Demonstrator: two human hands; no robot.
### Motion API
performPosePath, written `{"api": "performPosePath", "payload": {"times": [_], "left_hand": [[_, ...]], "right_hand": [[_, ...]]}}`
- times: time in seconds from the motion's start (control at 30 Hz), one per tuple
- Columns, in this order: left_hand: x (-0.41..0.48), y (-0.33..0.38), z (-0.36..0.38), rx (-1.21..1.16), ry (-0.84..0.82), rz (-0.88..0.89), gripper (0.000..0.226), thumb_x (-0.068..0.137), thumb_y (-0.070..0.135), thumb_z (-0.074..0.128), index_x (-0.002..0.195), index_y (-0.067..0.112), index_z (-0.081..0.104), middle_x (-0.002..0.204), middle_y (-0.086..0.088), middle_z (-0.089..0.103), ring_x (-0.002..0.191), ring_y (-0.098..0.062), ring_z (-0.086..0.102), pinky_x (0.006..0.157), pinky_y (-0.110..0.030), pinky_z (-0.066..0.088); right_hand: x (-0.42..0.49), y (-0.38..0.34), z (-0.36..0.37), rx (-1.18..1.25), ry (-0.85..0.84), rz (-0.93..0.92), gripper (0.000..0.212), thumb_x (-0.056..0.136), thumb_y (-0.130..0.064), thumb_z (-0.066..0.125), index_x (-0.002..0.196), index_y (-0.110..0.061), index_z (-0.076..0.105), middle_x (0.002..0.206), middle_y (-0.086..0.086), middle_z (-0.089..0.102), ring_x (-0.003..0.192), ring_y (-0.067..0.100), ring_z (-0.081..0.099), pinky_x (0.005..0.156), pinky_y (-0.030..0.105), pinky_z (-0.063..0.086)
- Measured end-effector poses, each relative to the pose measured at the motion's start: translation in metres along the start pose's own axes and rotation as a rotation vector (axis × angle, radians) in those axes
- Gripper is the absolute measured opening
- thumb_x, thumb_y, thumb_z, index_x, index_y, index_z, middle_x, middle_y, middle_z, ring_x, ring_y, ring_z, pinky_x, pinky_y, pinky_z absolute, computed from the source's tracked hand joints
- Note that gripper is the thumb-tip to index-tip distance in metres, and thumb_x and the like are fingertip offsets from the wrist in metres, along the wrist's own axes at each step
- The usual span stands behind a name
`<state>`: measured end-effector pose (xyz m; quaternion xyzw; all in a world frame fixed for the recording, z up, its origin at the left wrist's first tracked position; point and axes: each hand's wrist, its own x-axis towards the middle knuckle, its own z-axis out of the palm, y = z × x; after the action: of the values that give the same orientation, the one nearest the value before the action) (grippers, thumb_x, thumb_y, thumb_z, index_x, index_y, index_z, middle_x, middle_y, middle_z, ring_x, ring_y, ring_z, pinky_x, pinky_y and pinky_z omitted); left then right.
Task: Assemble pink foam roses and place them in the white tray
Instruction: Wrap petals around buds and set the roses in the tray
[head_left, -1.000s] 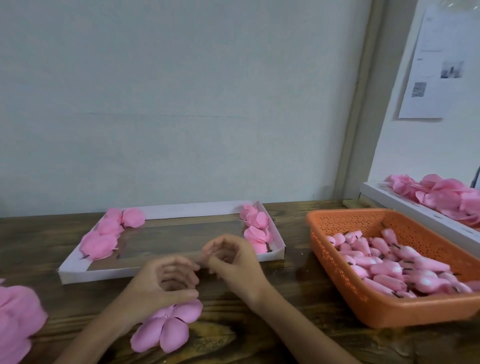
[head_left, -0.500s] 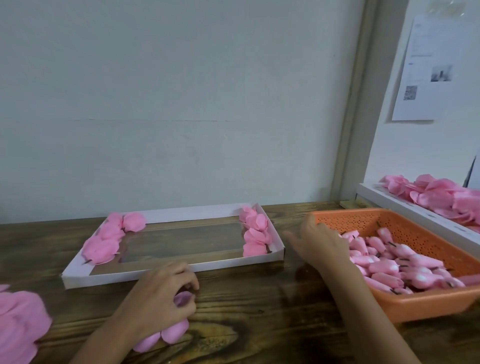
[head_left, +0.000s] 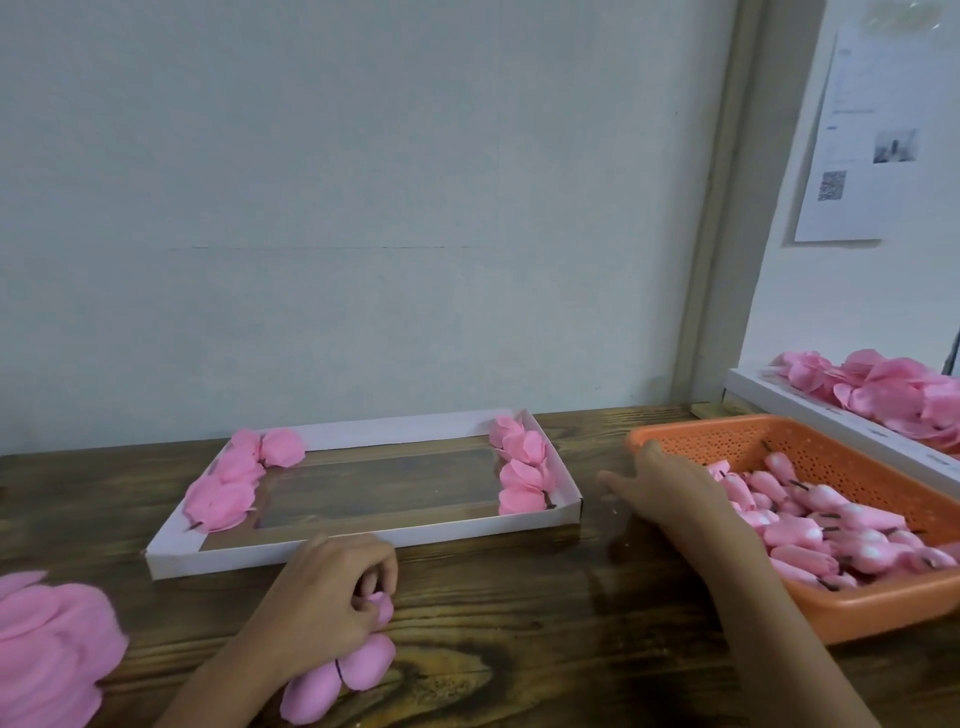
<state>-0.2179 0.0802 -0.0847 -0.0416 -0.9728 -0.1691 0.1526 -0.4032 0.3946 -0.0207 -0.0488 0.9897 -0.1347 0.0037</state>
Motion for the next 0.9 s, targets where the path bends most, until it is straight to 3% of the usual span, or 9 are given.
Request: {"api": "performPosePath", "payload": {"times": [0.17,0.3,0.47,0.57,0.7,0.8,0.9], "left_hand": [[0.0,0.002,-0.001,-0.06,0.026,-0.02,0.018,0.066,0.017,0.072,0.068,0.025,0.056,0.071,0.011,0.063,0.07,-0.012,0.055,0.059,-0.018,0.036],[0.0,0.004,-0.001,-0.205,0.105,-0.028,0.028,0.068,0.0,0.067,0.072,0.028,0.062,0.071,0.009,0.065,0.07,-0.016,0.059,0.064,-0.034,0.05],[0.004,0.005,0.002,-0.412,0.269,-0.016,0.051,0.082,-0.02,0.065,0.073,0.03,0.073,0.086,0.007,0.072,0.086,-0.02,0.069,0.073,-0.028,0.055],[0.004,-0.001,0.001,-0.429,0.257,-0.058,0.043,0.087,-0.011,0.07,0.084,0.031,0.077,0.093,0.01,0.074,0.089,-0.018,0.07,0.072,-0.026,0.057],[-0.002,-0.007,-0.007,-0.232,0.047,-0.009,0.031,0.082,0.014,0.07,0.085,0.045,0.074,0.089,0.023,0.071,0.088,-0.007,0.067,0.07,-0.02,0.054],[-0.005,-0.006,-0.007,-0.117,-0.081,0.035,0.02,0.08,0.04,0.061,0.095,0.048,0.071,0.095,0.026,0.062,0.095,-0.005,0.059,0.074,-0.019,0.049],[-0.005,-0.009,-0.005,-0.154,-0.097,0.029,0.027,0.079,0.042,0.062,0.102,0.05,0.073,0.092,0.023,0.061,0.094,-0.006,0.058,0.074,-0.016,0.046]], "right_hand": [[-0.002,0.001,0.002,-0.042,0.063,0.034,0.069,0.099,-0.062,0.052,0.144,-0.009,0.048,0.143,0.023,0.05,0.132,0.04,0.049,0.104,0.049,0.043],[-0.006,-0.002,-0.001,-0.033,0.043,0.067,0.071,0.099,-0.063,0.052,0.149,-0.014,0.04,0.152,0.024,0.034,0.14,0.048,0.04,0.11,0.06,0.037],[-0.007,-0.002,-0.003,0.022,0.052,0.054,0.07,0.101,-0.06,0.05,0.149,-0.011,0.038,0.15,0.025,0.039,0.138,0.046,0.044,0.11,0.056,0.037],[-0.014,-0.005,-0.003,0.046,0.147,0.036,0.055,0.106,-0.05,0.043,0.143,-0.009,0.043,0.14,0.023,0.046,0.13,0.046,0.047,0.105,0.051,0.04],[-0.013,-0.002,0.0,-0.011,0.239,-0.006,0.036,0.107,-0.015,0.032,0.139,-0.009,0.049,0.131,0.015,0.051,0.116,0.038,0.055,0.097,0.05,0.047],[-0.008,0.001,-0.001,-0.028,0.205,-0.02,0.033,0.106,-0.012,0.034,0.136,-0.007,0.046,0.134,0.021,0.053,0.121,0.043,0.054,0.103,0.053,0.046],[-0.008,0.001,0.006,-0.087,0.317,-0.006,0.032,0.103,-0.012,0.039,0.134,-0.005,0.046,0.131,0.024,0.052,0.118,0.042,0.051,0.099,0.046,0.042]]}}
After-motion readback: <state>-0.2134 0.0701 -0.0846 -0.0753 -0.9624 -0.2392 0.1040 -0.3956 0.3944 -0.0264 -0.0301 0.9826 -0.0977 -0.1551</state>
